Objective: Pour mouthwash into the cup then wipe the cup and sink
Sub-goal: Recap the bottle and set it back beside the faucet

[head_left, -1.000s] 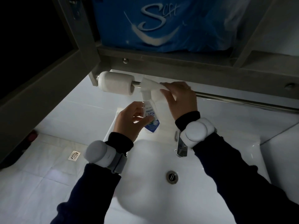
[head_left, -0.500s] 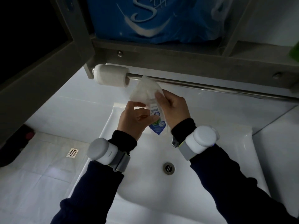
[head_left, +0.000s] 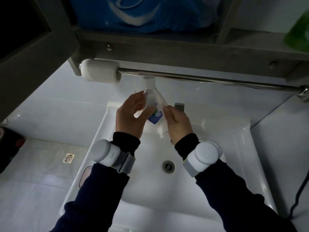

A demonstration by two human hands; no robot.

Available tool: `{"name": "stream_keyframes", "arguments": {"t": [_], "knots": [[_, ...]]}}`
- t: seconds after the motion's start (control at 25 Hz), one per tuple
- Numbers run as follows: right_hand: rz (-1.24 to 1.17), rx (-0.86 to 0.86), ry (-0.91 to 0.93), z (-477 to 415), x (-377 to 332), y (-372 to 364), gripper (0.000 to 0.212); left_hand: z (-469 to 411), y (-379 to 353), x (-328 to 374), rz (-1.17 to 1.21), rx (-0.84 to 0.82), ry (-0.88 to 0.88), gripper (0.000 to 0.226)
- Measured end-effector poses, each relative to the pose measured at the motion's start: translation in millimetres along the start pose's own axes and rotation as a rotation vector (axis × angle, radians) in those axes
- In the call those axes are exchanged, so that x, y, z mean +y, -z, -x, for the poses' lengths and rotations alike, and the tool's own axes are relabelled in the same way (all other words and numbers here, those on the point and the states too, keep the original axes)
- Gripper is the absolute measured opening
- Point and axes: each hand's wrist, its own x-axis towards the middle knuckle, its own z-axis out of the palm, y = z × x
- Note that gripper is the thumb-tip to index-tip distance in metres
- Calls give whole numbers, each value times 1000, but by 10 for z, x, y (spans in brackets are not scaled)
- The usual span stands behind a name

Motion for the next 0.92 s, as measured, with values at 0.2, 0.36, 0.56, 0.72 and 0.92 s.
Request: {"name": "stream_keyframes", "arguments": {"t": [0.2, 0.36, 0.56, 0.72, 0.92], "knots": [[-304, 34, -195, 3, 71, 15, 35, -46, -67, -16, 78, -56, -1, 34], [-232, 74, -214, 4, 151, 41, 32, -48, -140, -31, -72, -85, -115, 34], [-105, 129, -188, 3, 446, 127, 32, -84, -331, -179, -180, -123, -135, 33], [37, 184, -128, 96, 707, 296, 26, -70, -550, -345, -196, -165, -83, 32], [-98, 225, -141, 39, 871, 543, 31, -96, -820, -482, 23, -330, 95, 31]]}}
